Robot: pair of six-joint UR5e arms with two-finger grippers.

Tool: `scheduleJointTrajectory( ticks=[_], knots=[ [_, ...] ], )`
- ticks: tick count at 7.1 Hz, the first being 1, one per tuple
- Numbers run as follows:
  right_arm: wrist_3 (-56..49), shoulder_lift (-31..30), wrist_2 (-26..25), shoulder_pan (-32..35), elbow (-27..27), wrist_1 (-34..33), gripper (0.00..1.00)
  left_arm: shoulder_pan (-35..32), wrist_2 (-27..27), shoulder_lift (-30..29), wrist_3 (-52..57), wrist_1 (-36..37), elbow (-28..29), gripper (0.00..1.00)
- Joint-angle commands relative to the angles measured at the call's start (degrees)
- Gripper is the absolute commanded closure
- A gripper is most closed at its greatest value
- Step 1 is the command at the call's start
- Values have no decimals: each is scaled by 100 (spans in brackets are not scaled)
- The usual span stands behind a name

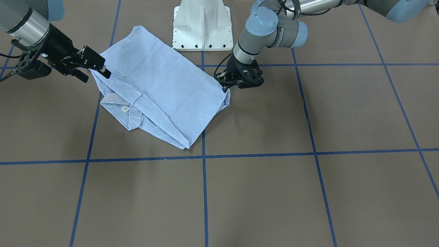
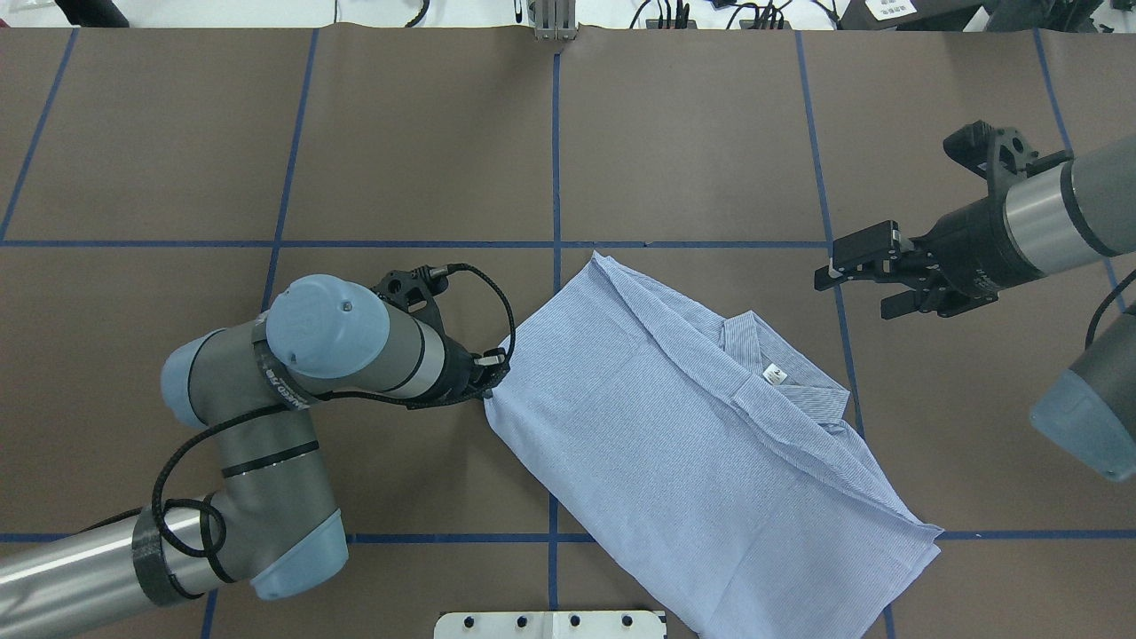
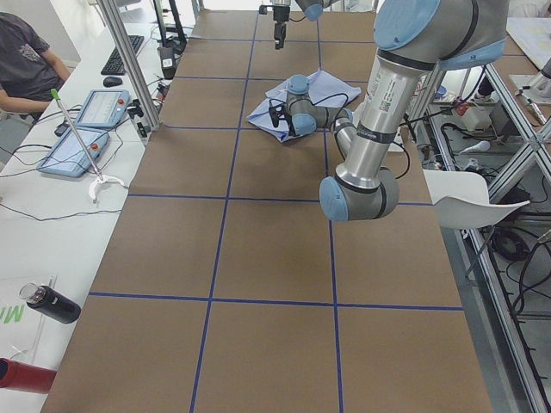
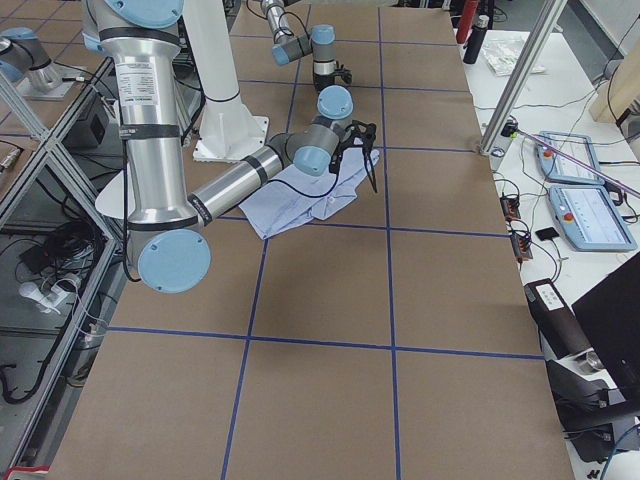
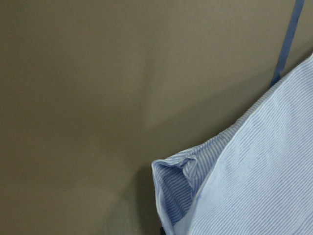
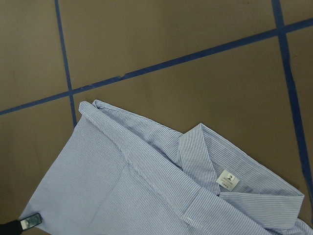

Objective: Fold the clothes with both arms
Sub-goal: 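Grasp the shirt corner with the left gripper and pull it farther from the robot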

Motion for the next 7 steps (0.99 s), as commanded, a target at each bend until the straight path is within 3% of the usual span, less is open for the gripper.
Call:
scheduleJointTrajectory(
  ticks=[1, 3, 5, 7],
  knots=[
    [-1, 126, 25, 123, -109, -23, 0, -483, -3, -595, 400, -40, 772, 100],
    [-1, 180, 34, 176, -232, -32, 0, -879, 6, -835, 716, -475, 1424, 100],
    [86, 189, 34, 185, -233, -50, 0, -1284, 24, -1465, 1051, -1153, 2730, 100],
    [87, 189, 25, 194, -233, -32, 0, -1434, 338, -1810, 1305, -1612, 3429, 100]
  ],
)
